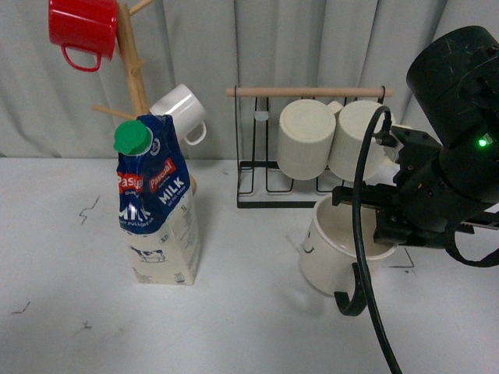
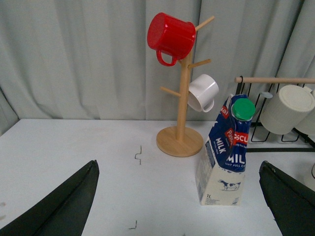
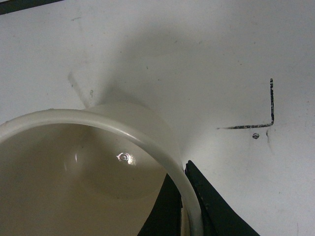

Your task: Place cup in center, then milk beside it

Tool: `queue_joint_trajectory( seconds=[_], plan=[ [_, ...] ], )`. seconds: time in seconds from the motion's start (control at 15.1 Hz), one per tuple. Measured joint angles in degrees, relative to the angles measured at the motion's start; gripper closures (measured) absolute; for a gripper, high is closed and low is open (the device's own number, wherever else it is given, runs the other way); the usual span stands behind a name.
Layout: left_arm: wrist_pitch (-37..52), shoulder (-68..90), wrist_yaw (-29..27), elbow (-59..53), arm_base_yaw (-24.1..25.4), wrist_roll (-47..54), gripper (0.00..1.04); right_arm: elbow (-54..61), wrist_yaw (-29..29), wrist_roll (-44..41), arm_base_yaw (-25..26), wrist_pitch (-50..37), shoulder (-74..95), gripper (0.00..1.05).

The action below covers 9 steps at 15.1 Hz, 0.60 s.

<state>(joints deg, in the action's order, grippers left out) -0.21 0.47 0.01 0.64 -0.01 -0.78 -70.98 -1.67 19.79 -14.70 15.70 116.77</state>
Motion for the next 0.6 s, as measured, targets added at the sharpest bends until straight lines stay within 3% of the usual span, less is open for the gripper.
queue_joint_trajectory(
  seconds=[0.13,0.26,0.33,0.6],
  plan=[
    [0.0,0.0,0.0,0.0,0.0,0.0,0.07,-0.9,0.6,0.2,-0.3,0.1,1.4,1.01],
    [0.0,0.0,0.0,0.0,0.0,0.0,0.07,-1.6,0.6,0.5,-0.3,0.3,2.2,0.8],
    [0.0,0.0,0.0,0.0,0.0,0.0,0.07,-1.9,0.6,0.7,-0.3,0.3,2.2,0.8],
    [0.0,0.0,0.0,0.0,0.0,0.0,0.07,2.7,-2.2,1.1,-0.3,-6.2,-3.1,0.33]
  ],
)
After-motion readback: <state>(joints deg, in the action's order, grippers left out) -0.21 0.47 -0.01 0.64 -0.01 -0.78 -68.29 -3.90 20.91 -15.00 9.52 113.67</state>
